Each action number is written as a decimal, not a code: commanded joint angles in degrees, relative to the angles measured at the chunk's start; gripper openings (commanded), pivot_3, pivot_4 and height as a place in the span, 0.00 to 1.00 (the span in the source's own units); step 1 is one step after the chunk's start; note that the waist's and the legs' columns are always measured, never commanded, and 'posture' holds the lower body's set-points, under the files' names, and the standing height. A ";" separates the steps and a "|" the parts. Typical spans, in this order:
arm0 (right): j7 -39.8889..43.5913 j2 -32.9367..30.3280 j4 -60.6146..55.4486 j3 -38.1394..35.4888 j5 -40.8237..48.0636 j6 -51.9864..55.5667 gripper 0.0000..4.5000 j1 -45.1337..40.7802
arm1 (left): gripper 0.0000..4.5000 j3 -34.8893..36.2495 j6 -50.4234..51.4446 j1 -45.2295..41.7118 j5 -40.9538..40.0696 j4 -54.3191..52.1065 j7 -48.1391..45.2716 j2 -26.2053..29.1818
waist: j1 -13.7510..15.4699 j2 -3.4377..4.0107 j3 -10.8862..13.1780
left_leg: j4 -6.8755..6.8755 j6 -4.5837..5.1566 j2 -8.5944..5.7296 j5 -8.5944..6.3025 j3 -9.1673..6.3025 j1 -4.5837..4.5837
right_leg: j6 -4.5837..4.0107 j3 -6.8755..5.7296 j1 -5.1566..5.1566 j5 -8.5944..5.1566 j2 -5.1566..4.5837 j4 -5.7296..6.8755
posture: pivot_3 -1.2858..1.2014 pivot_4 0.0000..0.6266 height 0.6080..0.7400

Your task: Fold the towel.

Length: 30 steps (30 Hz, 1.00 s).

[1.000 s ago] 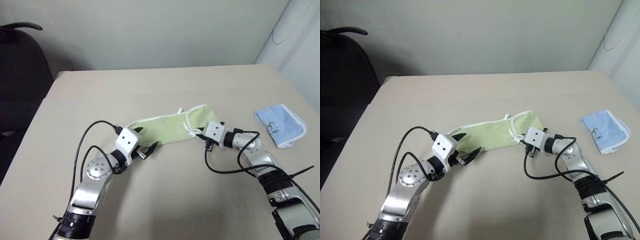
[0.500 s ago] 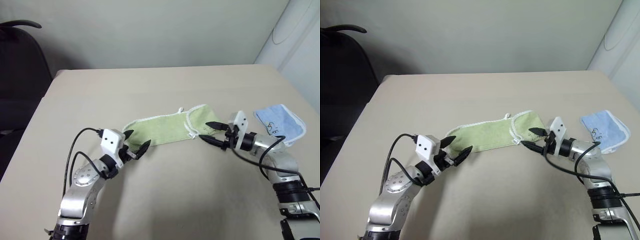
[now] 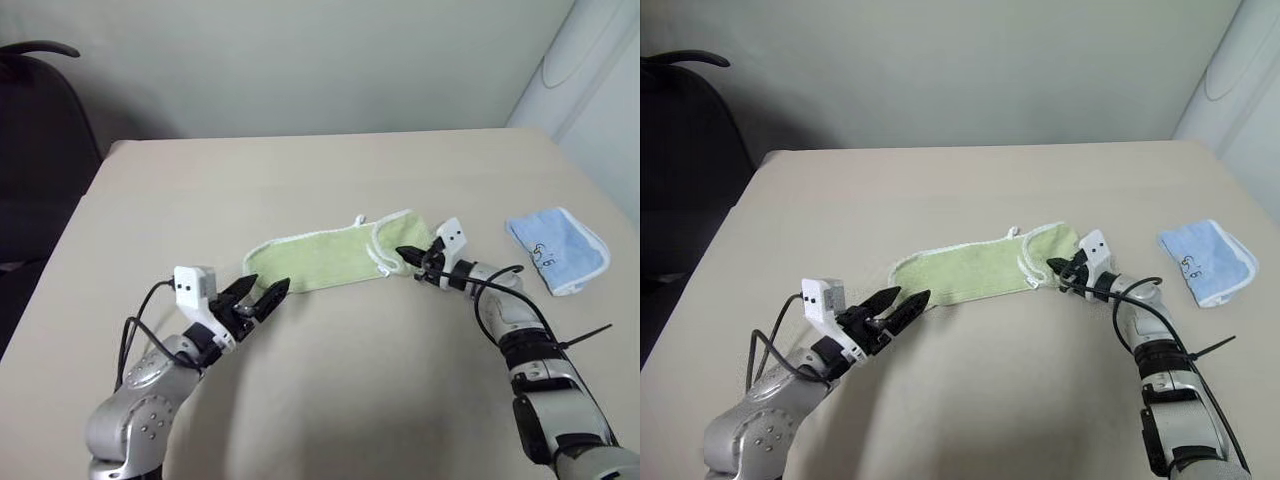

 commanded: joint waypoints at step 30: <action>-3.52 3.37 -5.16 -3.63 0.25 -3.05 0.00 -0.28 | 0.85 1.93 2.12 -17.24 -34.69 25.90 46.55 -8.72 | 0.86 0.21 0.00 | -0.61 -0.45 -0.14 0.30 0.05 1.02 | -0.39 -0.23 0.82 -0.18 0.01 0.02 | 0.52 0.24 1.00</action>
